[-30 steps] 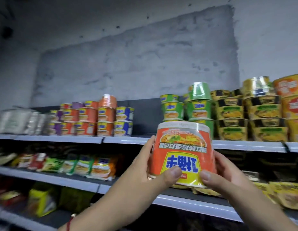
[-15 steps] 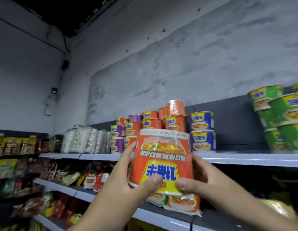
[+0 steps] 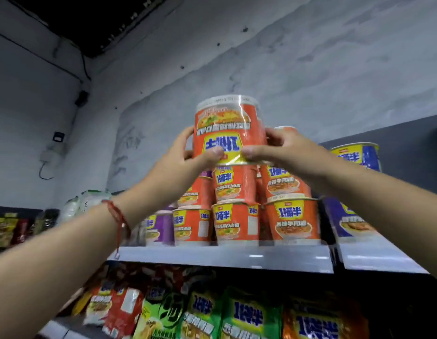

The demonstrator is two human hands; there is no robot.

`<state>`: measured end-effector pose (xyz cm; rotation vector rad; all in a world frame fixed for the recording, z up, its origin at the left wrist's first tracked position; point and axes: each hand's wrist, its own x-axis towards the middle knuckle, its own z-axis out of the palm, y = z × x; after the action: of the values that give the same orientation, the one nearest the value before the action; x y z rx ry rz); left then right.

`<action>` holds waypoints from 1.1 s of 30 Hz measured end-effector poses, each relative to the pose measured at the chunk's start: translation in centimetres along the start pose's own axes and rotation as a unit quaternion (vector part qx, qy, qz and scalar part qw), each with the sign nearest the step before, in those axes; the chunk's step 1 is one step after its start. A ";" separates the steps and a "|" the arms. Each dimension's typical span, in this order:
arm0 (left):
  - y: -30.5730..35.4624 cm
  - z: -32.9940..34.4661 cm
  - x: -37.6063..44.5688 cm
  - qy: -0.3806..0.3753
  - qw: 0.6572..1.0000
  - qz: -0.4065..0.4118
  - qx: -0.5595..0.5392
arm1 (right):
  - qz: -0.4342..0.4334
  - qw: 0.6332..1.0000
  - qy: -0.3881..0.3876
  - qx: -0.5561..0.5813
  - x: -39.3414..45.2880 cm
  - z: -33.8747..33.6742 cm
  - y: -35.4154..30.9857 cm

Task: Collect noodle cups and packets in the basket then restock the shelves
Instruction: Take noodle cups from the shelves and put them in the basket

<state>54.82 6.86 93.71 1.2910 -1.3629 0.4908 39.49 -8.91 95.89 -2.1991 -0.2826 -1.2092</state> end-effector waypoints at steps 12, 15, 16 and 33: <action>-11.2 1.6 17.9 -0.077 0.984 -0.144 -0.070 | 0.124 0.981 0.083 -0.124 16.4 0.8 8.9; -13.3 2.7 19.0 -0.112 0.982 -0.134 -0.068 | 0.147 0.966 0.059 -0.207 16.9 2.0 9.5; -13.8 3.1 19.3 -0.118 0.982 -0.130 -0.067 | 0.159 0.957 0.056 -0.238 17.0 2.5 9.6; -14.6 6.6 5.8 0.048 0.972 0.226 -0.050 | 0.042 0.903 0.173 -0.392 2.3 4.3 6.6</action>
<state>66.17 -5.69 91.44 0.8586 -1.5816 0.7740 46.75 -11.79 93.40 -2.5148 0.5384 -1.8534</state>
